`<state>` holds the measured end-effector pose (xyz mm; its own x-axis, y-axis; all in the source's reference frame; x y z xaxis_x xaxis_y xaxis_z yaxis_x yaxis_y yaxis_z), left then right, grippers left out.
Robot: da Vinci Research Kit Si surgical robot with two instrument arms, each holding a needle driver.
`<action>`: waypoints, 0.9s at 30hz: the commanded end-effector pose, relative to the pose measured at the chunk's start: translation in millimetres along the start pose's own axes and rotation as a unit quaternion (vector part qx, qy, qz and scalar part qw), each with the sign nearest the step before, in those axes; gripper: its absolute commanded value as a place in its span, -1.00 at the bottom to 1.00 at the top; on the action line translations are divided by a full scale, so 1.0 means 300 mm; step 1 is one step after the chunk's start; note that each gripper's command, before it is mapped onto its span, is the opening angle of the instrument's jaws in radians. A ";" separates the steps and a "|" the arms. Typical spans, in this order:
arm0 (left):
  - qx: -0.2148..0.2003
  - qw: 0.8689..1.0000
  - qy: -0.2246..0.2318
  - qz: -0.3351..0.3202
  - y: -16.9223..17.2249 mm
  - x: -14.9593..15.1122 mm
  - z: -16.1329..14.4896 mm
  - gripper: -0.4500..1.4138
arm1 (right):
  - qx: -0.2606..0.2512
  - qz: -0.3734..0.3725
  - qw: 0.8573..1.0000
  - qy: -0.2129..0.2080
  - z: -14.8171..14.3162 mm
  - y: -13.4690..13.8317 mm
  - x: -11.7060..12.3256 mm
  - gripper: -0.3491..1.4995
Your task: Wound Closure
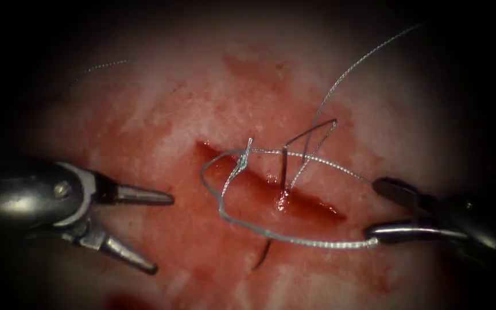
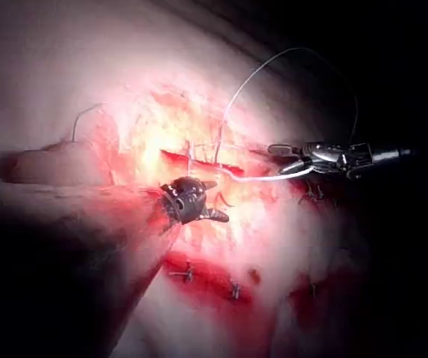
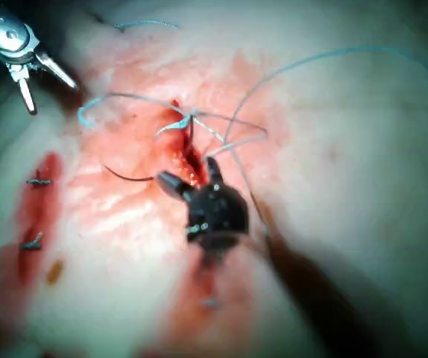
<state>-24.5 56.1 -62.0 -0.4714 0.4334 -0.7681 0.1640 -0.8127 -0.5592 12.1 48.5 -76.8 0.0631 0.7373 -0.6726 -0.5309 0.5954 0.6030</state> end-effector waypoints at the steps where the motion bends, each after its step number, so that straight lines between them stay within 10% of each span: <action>1: -0.006 1.000 -0.001 0.000 0.001 -0.003 0.004 0.19 | 0.007 -0.002 1.000 -0.001 0.0021 -0.0031 -0.0019 0.82; 7: -0.039 0.999 0.000 -0.007 -0.001 -0.004 0.003 0.18 | 0.015 -0.004 1.000 0.000 0.0032 -0.0043 -0.0035 0.82; 14: 0.029 0.995 0.065 -0.066 -0.015 0.017 -0.013 0.13 | 0.014 -0.008 1.000 -0.007 0.0063 -0.0061 -0.0056 0.80; 22: 0.091 0.987 0.088 -0.100 -0.035 0.036 0.013 0.14 | 0.018 -0.011 1.000 -0.008 0.0076 -0.0073 -0.0075 0.78; 27: 0.094 0.990 0.038 -0.095 -0.039 0.025 0.031 0.13 | 0.020 -0.011 1.000 -0.010 0.0072 -0.0078 -0.0077 0.78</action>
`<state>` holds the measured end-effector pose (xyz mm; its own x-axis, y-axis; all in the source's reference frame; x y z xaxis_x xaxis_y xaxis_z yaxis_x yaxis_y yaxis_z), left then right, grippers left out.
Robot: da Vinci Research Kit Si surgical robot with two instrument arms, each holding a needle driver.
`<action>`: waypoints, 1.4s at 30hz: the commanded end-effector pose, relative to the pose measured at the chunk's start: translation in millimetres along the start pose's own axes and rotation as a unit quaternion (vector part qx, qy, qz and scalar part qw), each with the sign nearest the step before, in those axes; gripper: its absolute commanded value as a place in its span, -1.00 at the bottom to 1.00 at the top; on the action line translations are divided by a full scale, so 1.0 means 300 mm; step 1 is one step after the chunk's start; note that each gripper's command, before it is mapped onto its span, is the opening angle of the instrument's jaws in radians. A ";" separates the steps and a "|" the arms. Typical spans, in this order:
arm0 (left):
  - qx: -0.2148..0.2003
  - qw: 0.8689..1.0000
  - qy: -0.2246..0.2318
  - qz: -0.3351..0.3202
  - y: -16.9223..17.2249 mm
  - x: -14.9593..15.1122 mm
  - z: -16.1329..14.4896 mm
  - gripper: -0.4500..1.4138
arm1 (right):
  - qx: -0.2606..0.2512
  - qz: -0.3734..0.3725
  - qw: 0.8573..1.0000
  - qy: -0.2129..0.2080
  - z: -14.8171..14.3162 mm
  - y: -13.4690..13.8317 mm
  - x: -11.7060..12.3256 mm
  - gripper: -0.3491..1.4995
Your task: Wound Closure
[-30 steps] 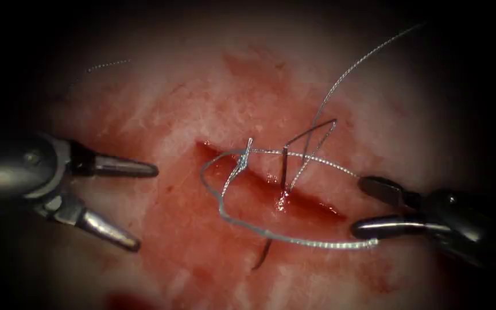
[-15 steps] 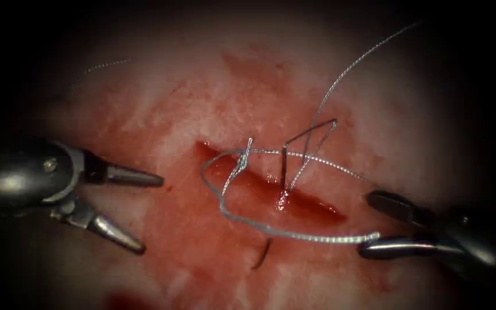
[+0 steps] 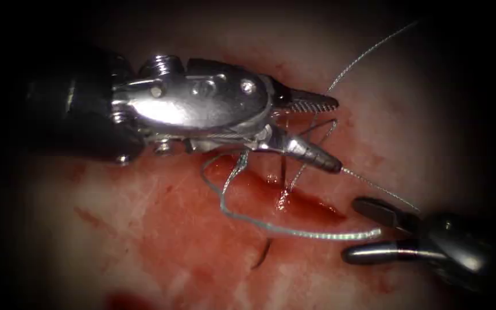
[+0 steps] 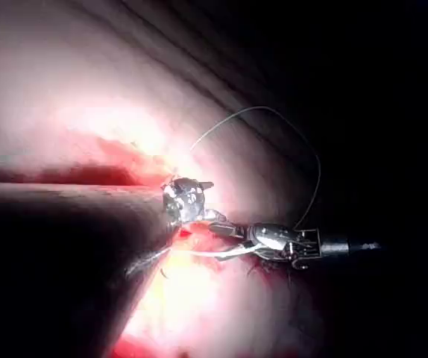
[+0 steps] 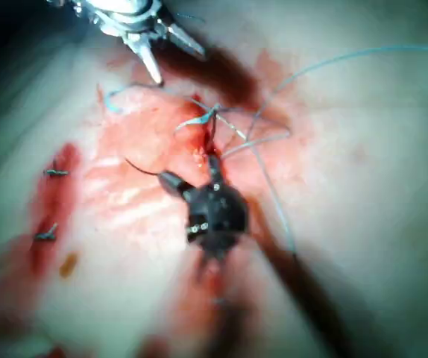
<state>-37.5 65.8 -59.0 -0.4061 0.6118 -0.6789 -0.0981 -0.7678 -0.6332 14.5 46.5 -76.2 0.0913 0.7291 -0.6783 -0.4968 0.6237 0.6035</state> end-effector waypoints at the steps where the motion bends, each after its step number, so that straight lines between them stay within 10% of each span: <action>1: -0.008 1.000 -0.008 0.002 -0.001 -0.005 0.003 0.13 | 0.002 0.000 1.000 -0.001 0.0012 -0.0007 -0.0016 0.78; 18: -0.147 0.986 -0.038 0.062 0.011 -0.038 0.003 0.11 | -0.002 0.001 1.000 0.001 -0.0042 0.0041 -0.0009 0.77; 42: -0.193 0.973 -0.048 0.116 0.017 -0.052 -0.009 0.13 | -0.003 -0.003 1.000 0.003 -0.0006 0.0026 -0.0039 0.77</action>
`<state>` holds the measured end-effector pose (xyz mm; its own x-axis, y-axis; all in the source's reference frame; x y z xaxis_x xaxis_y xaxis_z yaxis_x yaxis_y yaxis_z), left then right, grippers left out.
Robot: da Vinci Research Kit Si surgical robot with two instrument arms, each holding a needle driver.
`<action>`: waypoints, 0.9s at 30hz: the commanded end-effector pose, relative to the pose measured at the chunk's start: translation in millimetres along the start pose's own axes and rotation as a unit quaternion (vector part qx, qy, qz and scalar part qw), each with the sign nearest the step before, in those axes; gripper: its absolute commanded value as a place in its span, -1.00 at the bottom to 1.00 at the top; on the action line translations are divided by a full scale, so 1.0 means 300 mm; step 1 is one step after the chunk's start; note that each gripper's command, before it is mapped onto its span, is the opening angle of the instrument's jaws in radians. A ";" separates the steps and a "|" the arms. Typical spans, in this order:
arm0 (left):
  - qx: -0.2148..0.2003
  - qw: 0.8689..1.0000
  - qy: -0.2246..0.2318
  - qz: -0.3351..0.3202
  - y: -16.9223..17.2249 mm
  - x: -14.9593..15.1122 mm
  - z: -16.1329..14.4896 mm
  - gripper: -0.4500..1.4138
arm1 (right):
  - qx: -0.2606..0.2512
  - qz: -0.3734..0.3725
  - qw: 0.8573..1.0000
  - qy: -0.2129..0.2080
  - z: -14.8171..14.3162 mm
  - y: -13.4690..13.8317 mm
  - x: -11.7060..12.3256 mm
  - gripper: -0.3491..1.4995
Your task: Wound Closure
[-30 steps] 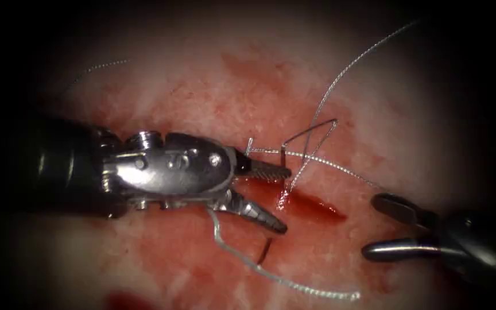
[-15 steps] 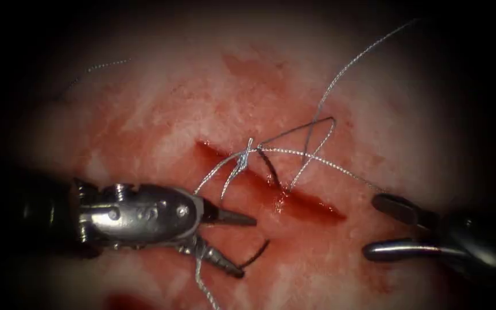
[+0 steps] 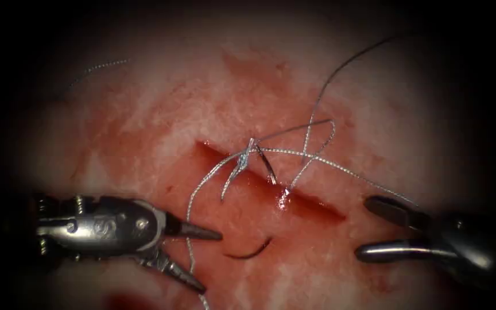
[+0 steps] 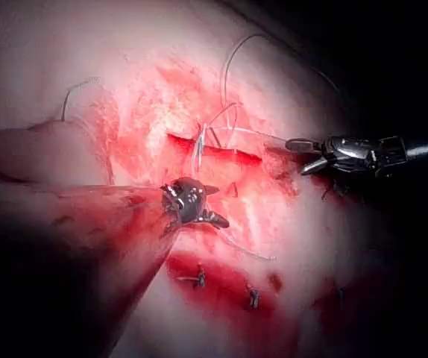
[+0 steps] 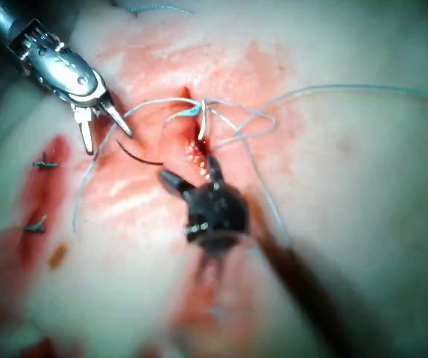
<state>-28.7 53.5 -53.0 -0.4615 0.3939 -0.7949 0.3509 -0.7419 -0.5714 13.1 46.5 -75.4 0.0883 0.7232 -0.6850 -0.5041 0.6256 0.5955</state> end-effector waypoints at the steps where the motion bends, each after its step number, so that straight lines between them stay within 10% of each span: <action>1: 0.009 1.000 0.000 0.004 -0.001 -0.001 0.004 0.13 | 0.002 0.000 1.000 0.000 0.0026 -0.0014 -0.0019 0.77; 27: 0.063 0.990 0.091 0.091 -0.012 -0.007 0.021 -0.16 | 0.002 -0.002 1.000 0.001 0.0035 -0.0023 -0.0036 0.77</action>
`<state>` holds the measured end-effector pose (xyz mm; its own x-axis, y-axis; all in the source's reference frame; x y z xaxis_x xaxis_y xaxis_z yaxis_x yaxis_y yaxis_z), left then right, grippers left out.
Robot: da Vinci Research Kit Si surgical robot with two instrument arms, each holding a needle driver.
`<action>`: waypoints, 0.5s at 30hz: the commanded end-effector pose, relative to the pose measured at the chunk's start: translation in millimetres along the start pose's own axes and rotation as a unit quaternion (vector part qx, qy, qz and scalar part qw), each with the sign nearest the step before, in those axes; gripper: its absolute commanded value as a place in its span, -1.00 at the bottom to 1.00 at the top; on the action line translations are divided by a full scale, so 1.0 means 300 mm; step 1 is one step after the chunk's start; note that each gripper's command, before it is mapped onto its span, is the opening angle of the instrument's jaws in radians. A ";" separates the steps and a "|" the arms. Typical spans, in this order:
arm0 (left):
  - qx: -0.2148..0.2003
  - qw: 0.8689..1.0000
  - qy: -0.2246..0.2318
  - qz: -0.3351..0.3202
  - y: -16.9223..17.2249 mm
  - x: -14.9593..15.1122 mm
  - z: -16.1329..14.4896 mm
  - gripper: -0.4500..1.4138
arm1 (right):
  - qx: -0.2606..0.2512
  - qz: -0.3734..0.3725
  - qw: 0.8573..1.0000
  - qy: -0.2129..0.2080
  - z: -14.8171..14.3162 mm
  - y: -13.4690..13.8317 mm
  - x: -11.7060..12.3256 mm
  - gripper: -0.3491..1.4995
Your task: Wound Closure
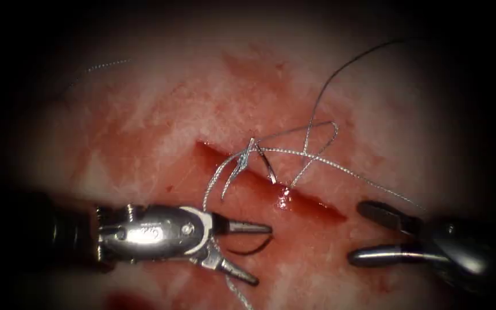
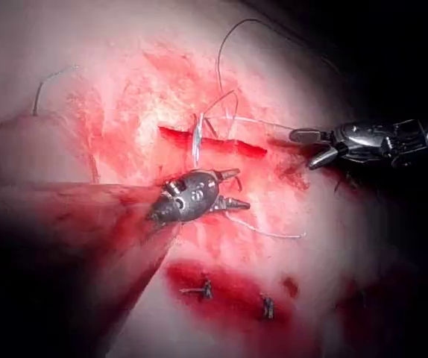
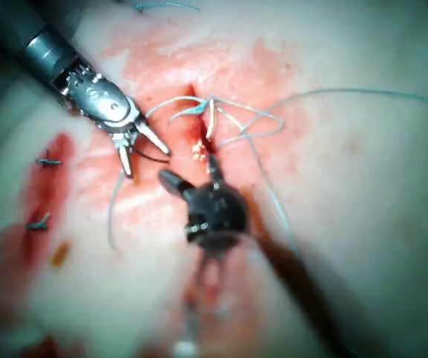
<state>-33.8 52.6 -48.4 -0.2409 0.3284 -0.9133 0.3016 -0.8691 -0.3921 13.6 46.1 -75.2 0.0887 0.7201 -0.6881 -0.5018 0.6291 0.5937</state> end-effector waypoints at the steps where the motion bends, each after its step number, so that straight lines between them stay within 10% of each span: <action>1: -0.003 1.000 0.000 0.002 0.001 -0.003 0.002 -0.28 | 0.001 0.000 1.000 0.000 0.0022 -0.0011 -0.0019 0.77; 6: -0.001 1.000 0.005 0.007 -0.001 -0.003 0.001 -0.88 | 0.001 0.000 1.000 0.000 0.0021 -0.0014 -0.0020 0.77; 15: -0.004 0.999 0.037 0.005 0.003 0.003 0.002 -0.89 | 0.001 -0.003 1.000 0.000 0.0021 -0.0014 -0.0021 0.77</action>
<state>-33.9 52.8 -50.3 -0.1676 0.3453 -0.9234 0.3110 -0.8703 -0.3819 13.6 45.9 -75.2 0.0914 0.7161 -0.6920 -0.5014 0.6335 0.5893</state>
